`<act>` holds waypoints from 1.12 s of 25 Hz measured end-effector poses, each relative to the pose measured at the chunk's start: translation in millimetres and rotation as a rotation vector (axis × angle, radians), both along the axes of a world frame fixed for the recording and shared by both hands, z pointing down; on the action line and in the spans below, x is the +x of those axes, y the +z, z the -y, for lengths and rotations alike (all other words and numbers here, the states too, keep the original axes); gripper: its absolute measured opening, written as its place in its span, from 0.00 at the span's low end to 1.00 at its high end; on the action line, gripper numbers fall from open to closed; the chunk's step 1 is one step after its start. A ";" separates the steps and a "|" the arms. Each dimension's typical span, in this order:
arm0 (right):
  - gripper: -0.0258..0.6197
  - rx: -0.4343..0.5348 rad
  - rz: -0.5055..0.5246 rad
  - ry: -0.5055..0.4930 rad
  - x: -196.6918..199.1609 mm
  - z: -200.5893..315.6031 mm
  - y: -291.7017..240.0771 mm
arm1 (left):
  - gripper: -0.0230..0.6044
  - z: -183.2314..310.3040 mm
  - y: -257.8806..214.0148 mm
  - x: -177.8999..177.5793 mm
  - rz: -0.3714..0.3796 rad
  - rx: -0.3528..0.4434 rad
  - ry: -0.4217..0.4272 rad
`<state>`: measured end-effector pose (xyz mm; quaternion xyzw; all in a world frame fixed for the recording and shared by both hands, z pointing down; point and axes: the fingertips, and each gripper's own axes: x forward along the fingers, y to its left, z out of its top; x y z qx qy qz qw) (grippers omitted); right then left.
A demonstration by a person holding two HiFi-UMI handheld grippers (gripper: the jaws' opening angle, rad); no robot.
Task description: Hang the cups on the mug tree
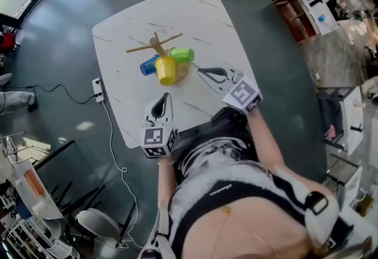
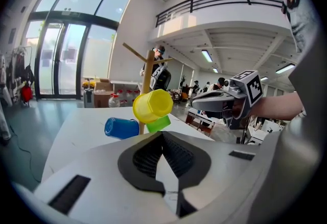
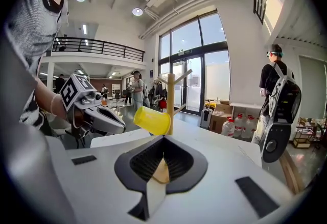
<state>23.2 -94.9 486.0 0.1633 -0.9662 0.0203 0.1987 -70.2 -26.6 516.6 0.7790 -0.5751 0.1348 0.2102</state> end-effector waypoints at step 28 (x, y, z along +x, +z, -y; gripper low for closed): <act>0.04 0.003 0.159 0.232 -33.5 -34.9 -18.2 | 0.04 2.1 -36.6 -11.9 -0.010 0.117 0.181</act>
